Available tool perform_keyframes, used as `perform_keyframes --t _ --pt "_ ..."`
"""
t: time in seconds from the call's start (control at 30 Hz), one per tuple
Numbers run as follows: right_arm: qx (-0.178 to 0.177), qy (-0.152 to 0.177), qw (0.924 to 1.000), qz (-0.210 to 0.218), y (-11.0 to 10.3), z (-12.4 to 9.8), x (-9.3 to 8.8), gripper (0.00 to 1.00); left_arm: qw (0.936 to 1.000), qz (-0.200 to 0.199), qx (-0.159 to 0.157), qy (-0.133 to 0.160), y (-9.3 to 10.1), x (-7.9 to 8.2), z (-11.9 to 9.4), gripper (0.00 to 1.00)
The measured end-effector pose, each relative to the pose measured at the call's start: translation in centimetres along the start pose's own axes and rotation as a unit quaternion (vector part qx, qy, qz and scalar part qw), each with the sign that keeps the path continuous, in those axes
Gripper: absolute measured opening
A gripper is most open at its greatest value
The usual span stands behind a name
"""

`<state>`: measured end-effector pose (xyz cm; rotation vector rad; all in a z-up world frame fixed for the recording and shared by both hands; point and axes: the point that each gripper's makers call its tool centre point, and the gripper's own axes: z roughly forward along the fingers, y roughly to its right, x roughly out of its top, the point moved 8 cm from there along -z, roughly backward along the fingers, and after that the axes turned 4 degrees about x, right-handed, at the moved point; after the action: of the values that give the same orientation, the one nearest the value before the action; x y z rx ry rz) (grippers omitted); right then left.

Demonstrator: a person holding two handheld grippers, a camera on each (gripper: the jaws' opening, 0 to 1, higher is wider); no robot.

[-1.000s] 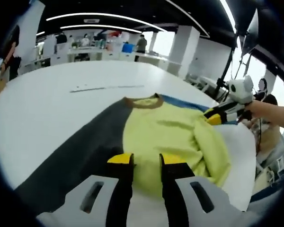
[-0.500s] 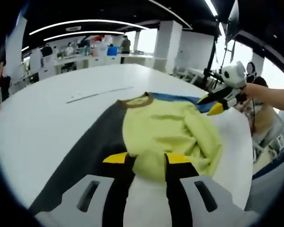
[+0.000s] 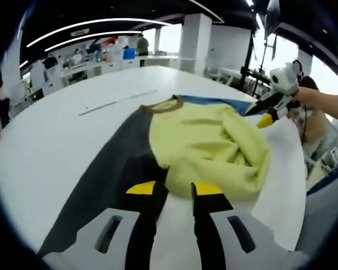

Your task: Fold the garment on the visible template until the final outline fits inside the template.

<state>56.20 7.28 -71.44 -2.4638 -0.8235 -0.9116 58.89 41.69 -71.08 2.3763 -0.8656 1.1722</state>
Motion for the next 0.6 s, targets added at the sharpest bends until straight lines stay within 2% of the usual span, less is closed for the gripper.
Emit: perform_keyframes --t 0.33,0.6 --pt "-0.011 -0.005 0.9995 0.031 -0.5 0.3 -0.8 0.35 0.9973 0.064 -0.028 -0.023 0.2 0.2 1.9 0.19" --pt "-0.027 -0.01 0.9987 0.042 -1.0 0.9 -1.0 0.29 0.9958 0.077 -0.038 -0.031 0.3 0.3 2.7 0.15"
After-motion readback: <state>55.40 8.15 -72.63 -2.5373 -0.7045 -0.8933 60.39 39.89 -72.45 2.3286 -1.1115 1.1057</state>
